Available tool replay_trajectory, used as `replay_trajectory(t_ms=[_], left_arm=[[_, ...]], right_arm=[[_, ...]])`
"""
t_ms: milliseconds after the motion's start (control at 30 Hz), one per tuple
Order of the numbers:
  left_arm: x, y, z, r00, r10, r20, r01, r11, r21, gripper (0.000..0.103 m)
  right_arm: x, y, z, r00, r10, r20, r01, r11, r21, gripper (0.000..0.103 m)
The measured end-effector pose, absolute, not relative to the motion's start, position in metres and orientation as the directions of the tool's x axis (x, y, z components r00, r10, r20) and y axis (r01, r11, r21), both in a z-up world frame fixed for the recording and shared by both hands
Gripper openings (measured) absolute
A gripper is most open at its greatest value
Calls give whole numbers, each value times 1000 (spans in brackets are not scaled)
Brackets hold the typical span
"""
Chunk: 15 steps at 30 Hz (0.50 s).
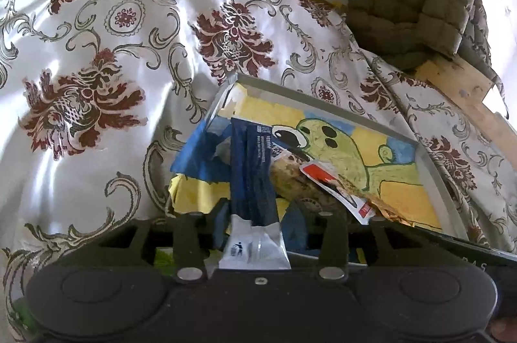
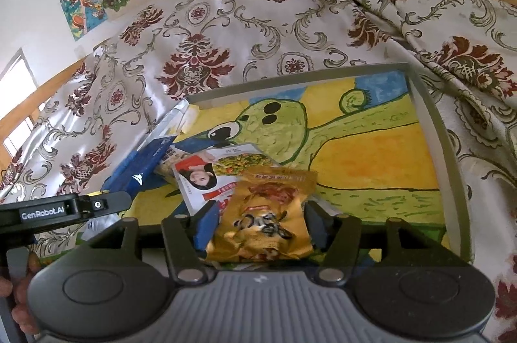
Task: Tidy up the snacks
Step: 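Open the right tool to drop the gold bag while the left tool releases the blue packet into the tray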
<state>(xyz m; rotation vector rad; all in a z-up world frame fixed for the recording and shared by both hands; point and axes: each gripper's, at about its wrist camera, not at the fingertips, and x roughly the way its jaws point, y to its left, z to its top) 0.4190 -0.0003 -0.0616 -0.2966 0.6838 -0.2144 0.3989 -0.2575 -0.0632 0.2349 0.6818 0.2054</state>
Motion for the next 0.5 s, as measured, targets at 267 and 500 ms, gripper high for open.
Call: replay_trajectory(t_ms=[267, 500], left_arm=[[415, 3, -55, 779, -292, -555, 95, 930, -355, 72], [408, 4, -43, 803, -291, -521, 97, 925, -367, 85]], right_arm=[[395, -258, -56, 770, 228, -596, -95, 964, 247, 83], [384, -256, -34, 799, 175, -575, -88, 980, 176, 96]])
